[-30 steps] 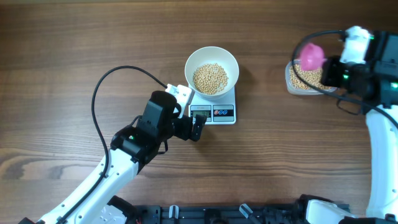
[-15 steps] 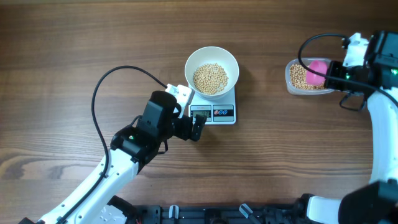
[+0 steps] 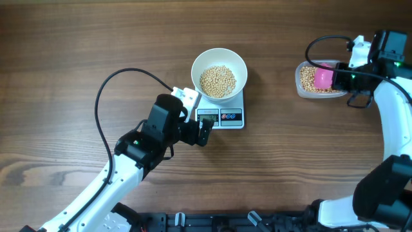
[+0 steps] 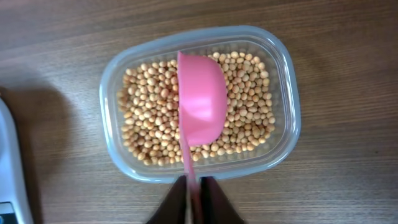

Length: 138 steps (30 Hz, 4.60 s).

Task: Scoop item into bowl and weigh 150g on scale
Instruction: 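Carry the empty scoop back right to the soybean container, then dip the pink scoop into the soybeans again with the right gripper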

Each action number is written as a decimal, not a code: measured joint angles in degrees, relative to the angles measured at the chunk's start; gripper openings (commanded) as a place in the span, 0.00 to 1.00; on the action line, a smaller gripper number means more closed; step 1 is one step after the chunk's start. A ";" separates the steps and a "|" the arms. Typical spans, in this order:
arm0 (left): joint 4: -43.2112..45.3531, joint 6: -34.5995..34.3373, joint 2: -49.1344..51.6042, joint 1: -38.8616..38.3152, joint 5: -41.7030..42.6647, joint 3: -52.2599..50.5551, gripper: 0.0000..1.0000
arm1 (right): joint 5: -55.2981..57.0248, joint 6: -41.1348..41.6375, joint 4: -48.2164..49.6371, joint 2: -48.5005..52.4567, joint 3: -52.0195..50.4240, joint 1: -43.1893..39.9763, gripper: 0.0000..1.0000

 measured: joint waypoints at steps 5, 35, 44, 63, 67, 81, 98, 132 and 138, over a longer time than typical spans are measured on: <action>0.00 0.00 0.00 0.00 0.00 0.00 1.00 | 0.72 -0.87 0.07 1.22 0.00 0.00 0.38; 0.00 0.00 0.00 0.00 0.00 0.00 1.00 | 5.27 3.78 -1.88 -0.81 0.00 0.00 0.19; 0.00 0.00 0.00 0.00 0.00 0.00 1.00 | 5.31 4.42 -2.47 -2.34 0.02 0.00 0.15; 0.00 0.00 0.00 0.00 0.00 0.00 1.00 | 5.44 4.81 -2.14 -2.34 0.00 0.00 0.04; 0.00 0.00 0.00 0.00 0.00 0.00 1.00 | 5.49 4.07 -1.57 -2.73 0.00 0.00 0.04; 0.00 0.00 0.00 0.00 0.00 0.00 1.00 | 3.23 -7.87 -2.29 -5.44 0.04 0.00 0.04; 0.00 0.00 0.00 0.00 0.02 0.00 1.00 | 8.17 -11.74 -3.08 -5.44 0.04 3.45 0.04; 0.00 0.00 0.00 0.00 0.00 0.00 1.00 | 15.72 -9.57 -2.58 -0.15 0.04 7.76 0.04; 0.00 0.00 0.00 0.00 0.00 0.00 1.00 | 11.93 -9.35 -3.08 0.61 0.04 7.76 0.04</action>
